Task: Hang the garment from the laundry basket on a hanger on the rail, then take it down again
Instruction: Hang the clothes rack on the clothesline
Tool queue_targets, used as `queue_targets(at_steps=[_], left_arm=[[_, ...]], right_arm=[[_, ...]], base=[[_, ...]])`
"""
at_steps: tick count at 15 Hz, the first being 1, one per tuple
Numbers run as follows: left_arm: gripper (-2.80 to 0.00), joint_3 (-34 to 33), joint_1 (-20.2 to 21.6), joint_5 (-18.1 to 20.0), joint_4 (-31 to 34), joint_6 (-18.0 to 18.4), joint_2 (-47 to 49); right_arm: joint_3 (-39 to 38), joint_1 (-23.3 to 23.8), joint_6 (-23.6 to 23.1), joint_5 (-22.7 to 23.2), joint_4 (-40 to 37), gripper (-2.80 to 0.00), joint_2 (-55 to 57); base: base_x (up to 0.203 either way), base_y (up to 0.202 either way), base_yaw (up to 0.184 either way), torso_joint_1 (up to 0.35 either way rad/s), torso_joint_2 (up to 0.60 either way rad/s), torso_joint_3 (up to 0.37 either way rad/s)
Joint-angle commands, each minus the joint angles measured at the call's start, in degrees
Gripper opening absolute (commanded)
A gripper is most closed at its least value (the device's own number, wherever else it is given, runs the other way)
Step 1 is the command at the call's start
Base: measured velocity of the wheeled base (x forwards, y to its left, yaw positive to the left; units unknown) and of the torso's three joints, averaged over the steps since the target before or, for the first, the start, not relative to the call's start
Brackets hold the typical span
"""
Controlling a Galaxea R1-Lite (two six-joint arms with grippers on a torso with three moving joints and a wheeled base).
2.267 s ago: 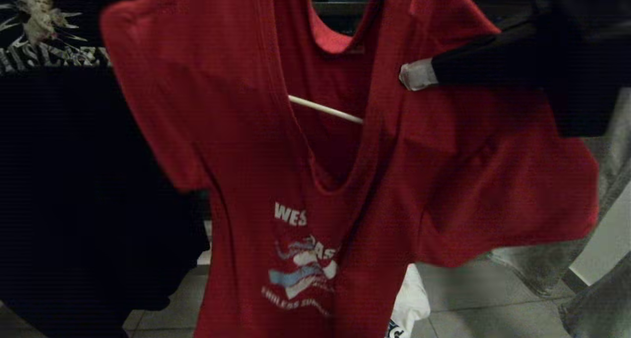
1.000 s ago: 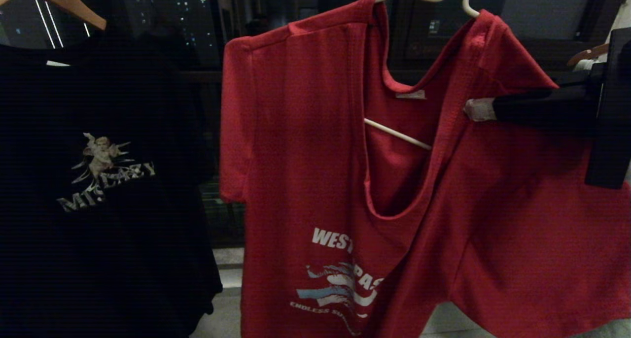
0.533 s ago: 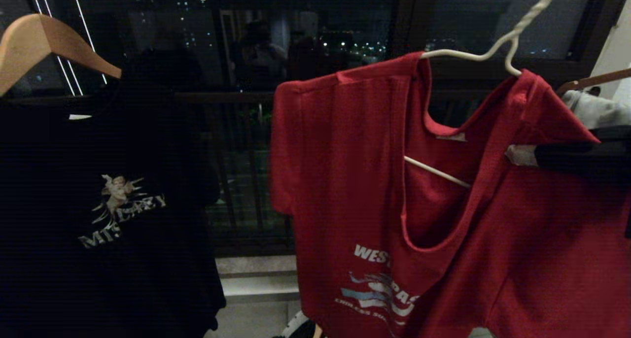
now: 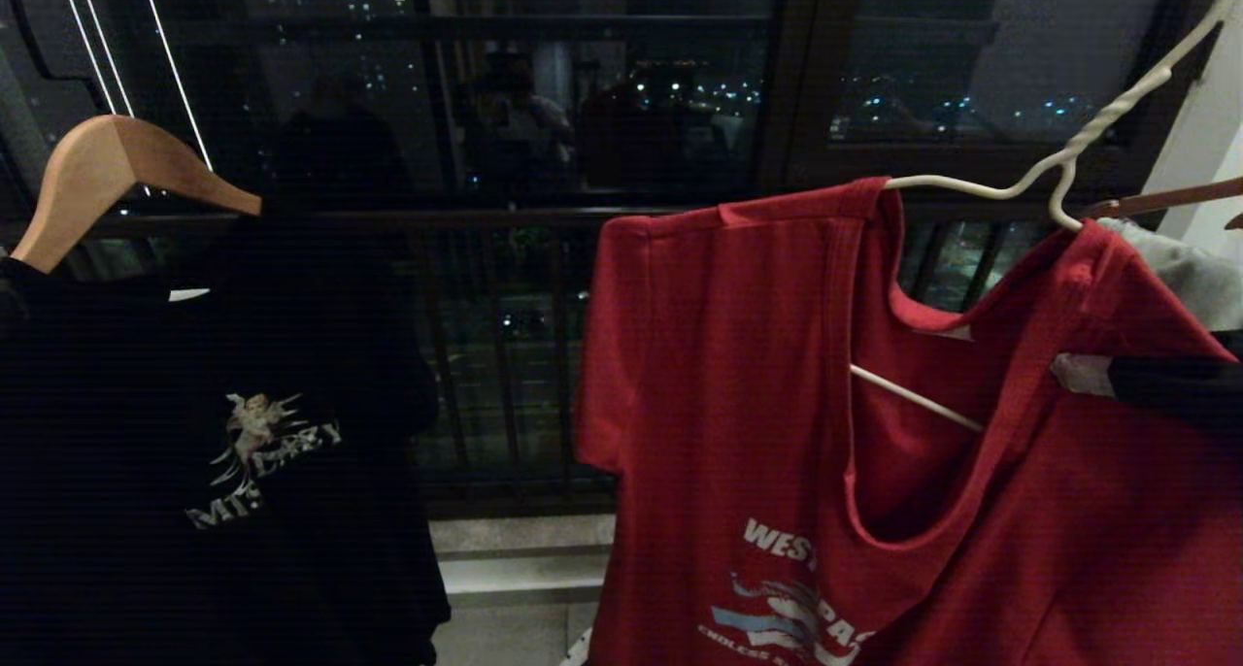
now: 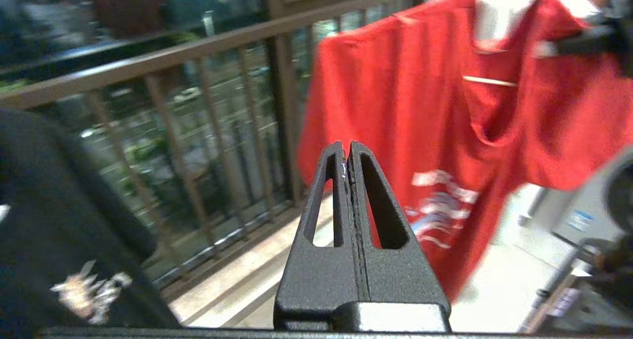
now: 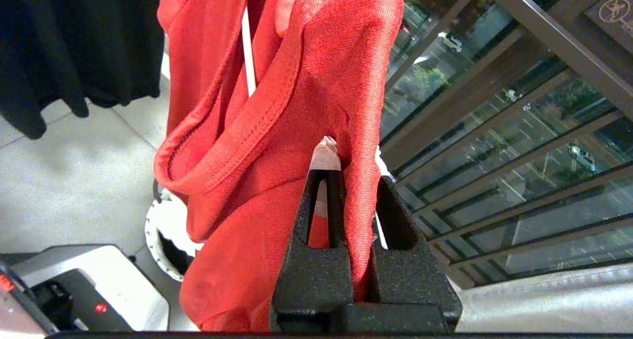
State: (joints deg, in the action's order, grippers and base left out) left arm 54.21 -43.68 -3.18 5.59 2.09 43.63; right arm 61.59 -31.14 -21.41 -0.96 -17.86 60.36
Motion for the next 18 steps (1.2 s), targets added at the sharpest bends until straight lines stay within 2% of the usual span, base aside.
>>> queue_targets(at_steps=[1,18], left_arm=[[-2.80,-0.07,0.00,-2.10,0.47,0.65,0.49],[-2.80,-0.59,-0.01,-3.06,1.10,1.42,1.46]], right_arm=[[-1.17,0.43,-0.13,0.00,-0.16,-2.80,-1.44],[-7.89,1.69,-0.12,0.00,-0.07,-2.80,-5.78]], base=[[0.000,0.000,0.000,0.163,-0.34,-0.183],[0.000,0.000,0.000,0.137,-0.29,-0.152]])
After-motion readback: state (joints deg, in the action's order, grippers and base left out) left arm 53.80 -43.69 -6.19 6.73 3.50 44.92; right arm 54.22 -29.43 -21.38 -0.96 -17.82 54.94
